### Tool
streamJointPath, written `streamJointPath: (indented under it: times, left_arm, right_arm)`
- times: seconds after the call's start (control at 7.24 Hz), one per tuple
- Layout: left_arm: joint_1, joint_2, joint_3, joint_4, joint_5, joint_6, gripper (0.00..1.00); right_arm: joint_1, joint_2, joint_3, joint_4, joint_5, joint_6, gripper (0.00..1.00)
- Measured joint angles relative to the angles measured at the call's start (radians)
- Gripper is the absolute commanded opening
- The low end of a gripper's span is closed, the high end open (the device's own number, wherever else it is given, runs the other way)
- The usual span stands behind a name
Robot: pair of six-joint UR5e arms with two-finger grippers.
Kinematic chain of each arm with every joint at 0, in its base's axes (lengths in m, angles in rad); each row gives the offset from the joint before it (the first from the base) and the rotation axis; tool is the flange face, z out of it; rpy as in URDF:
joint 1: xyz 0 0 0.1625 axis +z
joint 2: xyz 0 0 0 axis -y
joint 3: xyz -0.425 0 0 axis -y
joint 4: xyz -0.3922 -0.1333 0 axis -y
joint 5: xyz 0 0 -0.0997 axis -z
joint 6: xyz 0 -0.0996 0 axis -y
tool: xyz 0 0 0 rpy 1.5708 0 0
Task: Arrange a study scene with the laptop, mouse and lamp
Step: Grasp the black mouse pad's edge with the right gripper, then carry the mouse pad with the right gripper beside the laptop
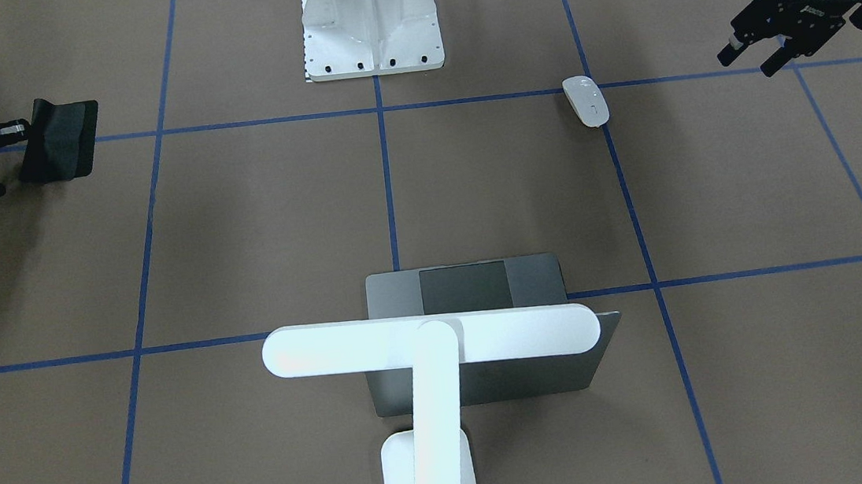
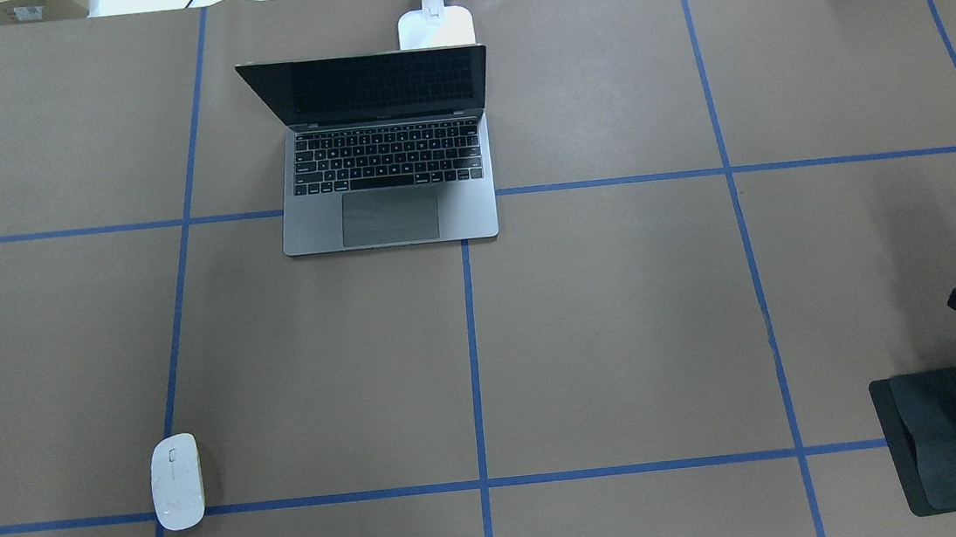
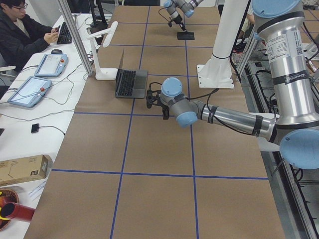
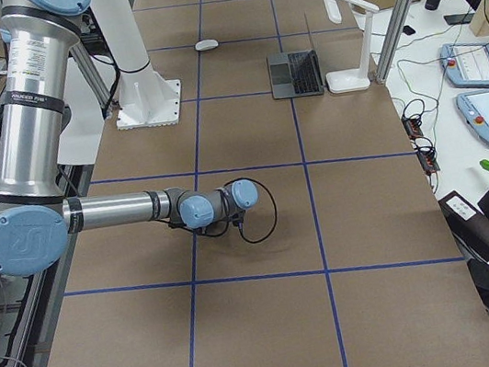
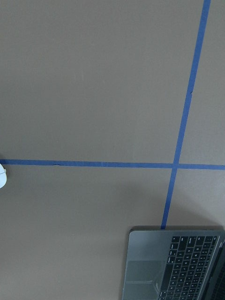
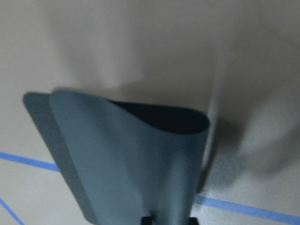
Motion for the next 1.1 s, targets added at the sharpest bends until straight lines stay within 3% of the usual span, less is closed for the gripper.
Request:
streamJointPath:
  times: [0.55, 1.1]
  left_arm:
    - [-0.038, 0.015, 0.009, 0.002, -0.065, 0.064, 0.99]
    - [-0.068, 0.03, 0.037, 0.003, -0.085, 0.14, 0.99]
  right_arm:
    - [0.091, 0.022, 0.093, -0.004, 0.002, 0.027, 0.0]
    - [0.214, 0.187, 0.158, -0.011, -0.033, 0.204, 0.0]
